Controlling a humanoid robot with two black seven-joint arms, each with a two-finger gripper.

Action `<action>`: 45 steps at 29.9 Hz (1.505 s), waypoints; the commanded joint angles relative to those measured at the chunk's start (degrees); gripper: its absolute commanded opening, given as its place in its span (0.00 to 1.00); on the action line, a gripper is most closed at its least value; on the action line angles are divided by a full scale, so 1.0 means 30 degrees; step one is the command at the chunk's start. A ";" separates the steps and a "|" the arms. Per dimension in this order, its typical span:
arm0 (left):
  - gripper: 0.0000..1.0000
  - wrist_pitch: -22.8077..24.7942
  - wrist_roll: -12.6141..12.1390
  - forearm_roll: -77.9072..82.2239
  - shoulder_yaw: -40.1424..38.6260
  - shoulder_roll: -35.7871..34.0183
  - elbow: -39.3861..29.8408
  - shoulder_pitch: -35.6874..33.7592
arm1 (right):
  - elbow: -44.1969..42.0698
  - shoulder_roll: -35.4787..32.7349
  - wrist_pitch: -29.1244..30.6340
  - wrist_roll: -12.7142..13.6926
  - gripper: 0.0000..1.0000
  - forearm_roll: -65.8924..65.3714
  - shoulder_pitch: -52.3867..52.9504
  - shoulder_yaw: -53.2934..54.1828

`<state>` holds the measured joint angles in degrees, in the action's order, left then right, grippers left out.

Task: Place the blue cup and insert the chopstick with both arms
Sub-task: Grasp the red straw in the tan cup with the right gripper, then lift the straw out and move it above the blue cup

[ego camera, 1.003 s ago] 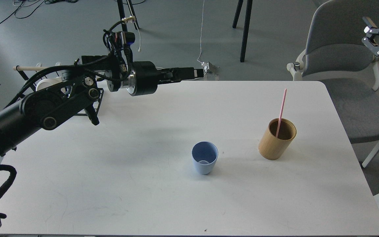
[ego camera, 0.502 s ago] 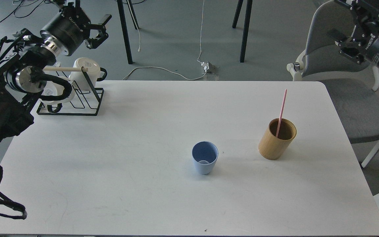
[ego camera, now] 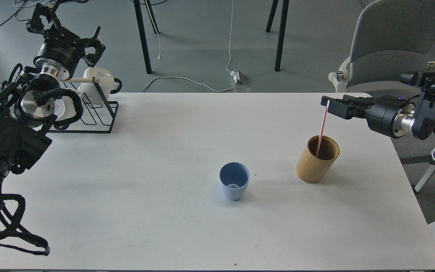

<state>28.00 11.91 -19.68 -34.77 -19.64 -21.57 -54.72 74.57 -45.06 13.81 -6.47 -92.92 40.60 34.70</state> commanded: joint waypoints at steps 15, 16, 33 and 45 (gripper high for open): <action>0.99 -0.0001 -0.0017 -0.0001 0.0016 -0.0075 0.0011 0.0134 | -0.2208 0.2012 -0.0326 0.0429 0.37 -0.0315 -0.0231 -0.1869; 0.99 -0.0001 -0.0017 -0.0001 0.0016 -0.0104 0.0011 0.0134 | -0.2209 0.2012 -0.0326 0.0457 0.33 -0.0315 -0.0260 -0.1899; 0.99 -0.0001 0.0716 -0.0001 0.0017 -0.0221 0.0040 0.0134 | -0.1712 0.1312 -0.0063 0.0458 0.00 -0.0228 0.0237 -0.1871; 0.99 -0.0001 0.0716 0.0028 0.0046 -0.0485 0.0040 0.0134 | 0.1981 -0.3085 0.2307 0.0516 0.00 0.1588 0.5181 -0.1196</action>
<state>28.00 14.06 -19.61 -34.54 -20.98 -21.44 -54.32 79.69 -52.28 18.31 -4.95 -89.35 50.39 30.87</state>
